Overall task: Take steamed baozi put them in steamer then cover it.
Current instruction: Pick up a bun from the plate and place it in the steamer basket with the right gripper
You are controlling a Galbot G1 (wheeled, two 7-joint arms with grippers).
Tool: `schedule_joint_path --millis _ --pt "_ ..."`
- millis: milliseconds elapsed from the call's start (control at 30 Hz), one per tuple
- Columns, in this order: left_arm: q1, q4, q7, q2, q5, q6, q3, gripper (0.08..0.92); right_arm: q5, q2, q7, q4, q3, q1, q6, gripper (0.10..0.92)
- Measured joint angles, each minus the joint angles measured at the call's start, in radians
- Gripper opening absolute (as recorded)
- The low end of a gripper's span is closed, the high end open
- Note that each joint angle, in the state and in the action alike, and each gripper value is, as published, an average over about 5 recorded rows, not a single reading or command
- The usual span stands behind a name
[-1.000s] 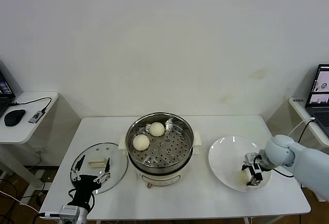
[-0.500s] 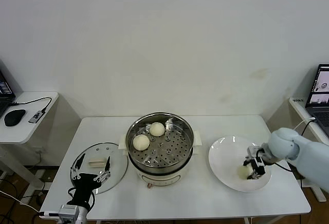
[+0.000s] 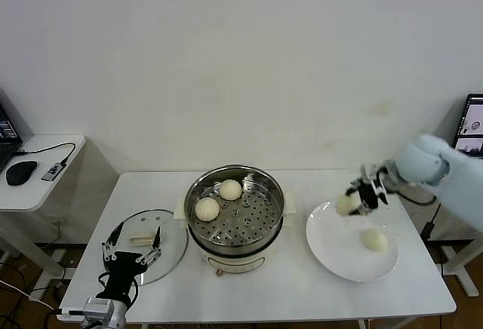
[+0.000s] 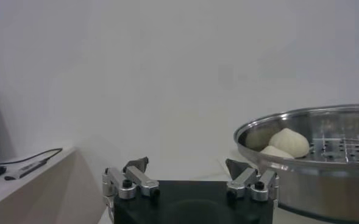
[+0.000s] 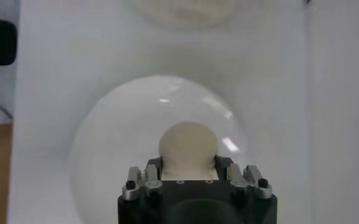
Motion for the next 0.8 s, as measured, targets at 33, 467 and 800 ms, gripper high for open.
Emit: schedule_joint_path --millis 33,467,800 --pt "0.0 0.0 0.0 0.0 -0.001 0.0 -0.001 0.823 0.012 0.016 0.005 0.003 -0.017 0.028 0.0 0.547" --pt "0.011 -0.002 0.001 -0.019 0.0 -0.005 -0.018 0.823 0.123 0.266 0.067 0.011 -0.178 0.194 0.085 0.552" --pt "0.02 -0.009 -0.001 -0.04 0.012 -0.012 -0.034 0.823 0.084 0.445 0.095 -0.019 -0.268 0.193 0.23 0.551"
